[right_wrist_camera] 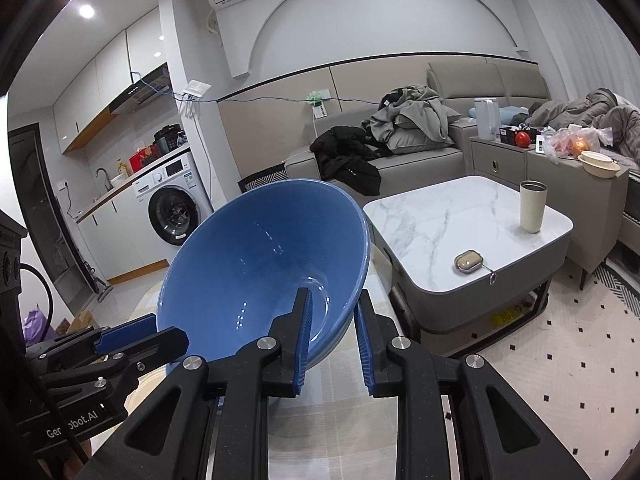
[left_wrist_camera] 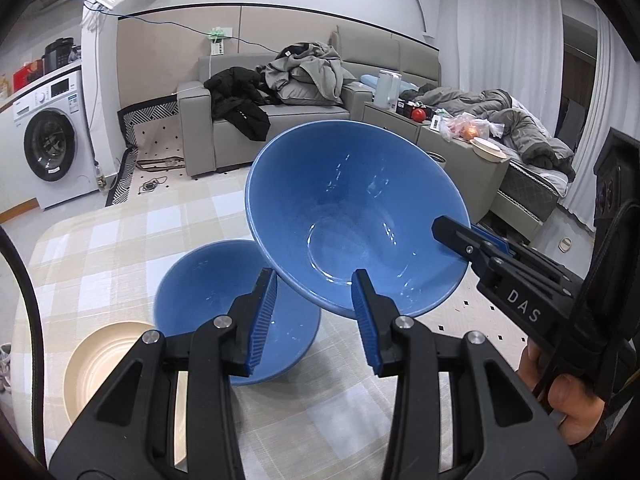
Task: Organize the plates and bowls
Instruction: 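Lift the bowl pair with the left tool and carry it over the other bowls, then lower the bowls into the other blue bowls and open the left tool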
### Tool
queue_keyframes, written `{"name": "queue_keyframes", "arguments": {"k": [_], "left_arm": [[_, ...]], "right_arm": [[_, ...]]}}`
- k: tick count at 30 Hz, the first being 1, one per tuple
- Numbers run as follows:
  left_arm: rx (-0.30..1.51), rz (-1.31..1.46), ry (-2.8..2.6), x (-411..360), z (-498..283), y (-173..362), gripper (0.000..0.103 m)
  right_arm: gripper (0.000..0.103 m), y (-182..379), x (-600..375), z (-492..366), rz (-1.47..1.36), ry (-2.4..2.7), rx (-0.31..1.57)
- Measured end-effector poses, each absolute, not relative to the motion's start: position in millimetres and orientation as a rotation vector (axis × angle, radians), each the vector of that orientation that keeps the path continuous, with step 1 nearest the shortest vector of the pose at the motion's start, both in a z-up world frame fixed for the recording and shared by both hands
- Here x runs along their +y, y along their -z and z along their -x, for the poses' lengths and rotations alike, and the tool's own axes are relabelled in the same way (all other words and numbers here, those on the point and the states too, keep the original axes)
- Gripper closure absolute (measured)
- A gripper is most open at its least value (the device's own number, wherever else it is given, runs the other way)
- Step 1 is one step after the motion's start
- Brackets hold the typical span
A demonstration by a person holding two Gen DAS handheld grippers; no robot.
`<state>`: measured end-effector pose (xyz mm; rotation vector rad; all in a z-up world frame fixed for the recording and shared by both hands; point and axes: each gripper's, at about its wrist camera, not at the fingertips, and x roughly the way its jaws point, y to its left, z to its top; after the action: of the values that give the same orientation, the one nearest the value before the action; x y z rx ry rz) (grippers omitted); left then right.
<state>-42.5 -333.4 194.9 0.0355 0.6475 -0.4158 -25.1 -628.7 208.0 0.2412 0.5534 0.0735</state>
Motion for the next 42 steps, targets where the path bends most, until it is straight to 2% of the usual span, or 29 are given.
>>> {"name": "queue_keyframes", "arguments": {"k": [24, 42], "left_arm": [[0.667, 0.01, 0.305, -238, 79, -189, 0.067], [0.761, 0.008, 0.251, -219, 39, -144, 0.067]], "right_arm": [[0.081, -201, -560, 7, -0.191, -0.202, 0.581], [0.08, -161, -529, -18, -0.165, -0.227, 0.68]]}}
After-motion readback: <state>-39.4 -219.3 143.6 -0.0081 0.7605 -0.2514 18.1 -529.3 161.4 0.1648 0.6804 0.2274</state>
